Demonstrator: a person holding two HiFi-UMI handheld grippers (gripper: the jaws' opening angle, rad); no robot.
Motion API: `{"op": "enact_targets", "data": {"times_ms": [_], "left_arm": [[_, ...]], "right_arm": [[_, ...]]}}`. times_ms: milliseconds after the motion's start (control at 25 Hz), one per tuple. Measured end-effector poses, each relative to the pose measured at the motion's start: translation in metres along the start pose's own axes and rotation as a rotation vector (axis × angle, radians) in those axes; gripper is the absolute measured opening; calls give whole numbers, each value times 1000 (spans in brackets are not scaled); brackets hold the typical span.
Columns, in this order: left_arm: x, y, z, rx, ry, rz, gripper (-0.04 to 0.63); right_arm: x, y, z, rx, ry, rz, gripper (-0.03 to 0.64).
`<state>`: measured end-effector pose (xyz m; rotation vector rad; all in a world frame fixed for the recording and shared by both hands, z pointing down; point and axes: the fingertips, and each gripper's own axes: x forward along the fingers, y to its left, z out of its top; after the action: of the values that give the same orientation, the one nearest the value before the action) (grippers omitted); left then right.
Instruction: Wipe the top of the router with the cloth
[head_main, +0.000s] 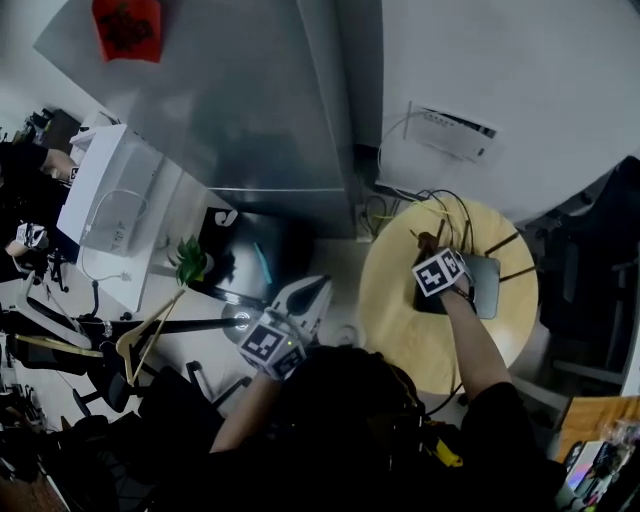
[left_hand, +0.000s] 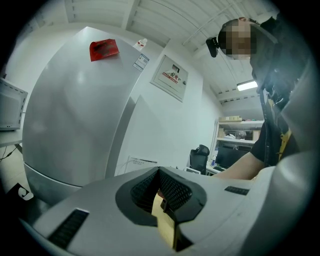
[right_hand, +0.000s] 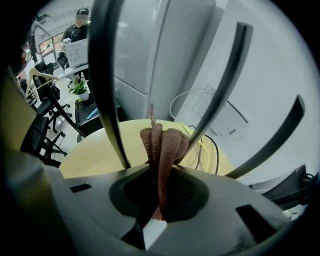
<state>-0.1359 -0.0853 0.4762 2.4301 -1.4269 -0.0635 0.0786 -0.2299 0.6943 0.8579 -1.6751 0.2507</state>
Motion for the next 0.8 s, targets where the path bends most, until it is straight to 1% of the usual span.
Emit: {"op": "enact_targets", "data": {"times_ms": [240,400,560,800], "left_arm": [[-11,2,-3,1,16,13,-3],[-16,3,3,5,-2,13,-3],[-21,5,4,4,-18,11,-3],[-25,3,6,-6,-33,-8,-3]], "right_arm": [[5,0,-2,-18,-5,-25,64],[3,-3,-1,-16,-14,-47,63],[-4,-6,0,-38,-18,-81,63],[-26,-18,4,7,-70,-109,63]]}}
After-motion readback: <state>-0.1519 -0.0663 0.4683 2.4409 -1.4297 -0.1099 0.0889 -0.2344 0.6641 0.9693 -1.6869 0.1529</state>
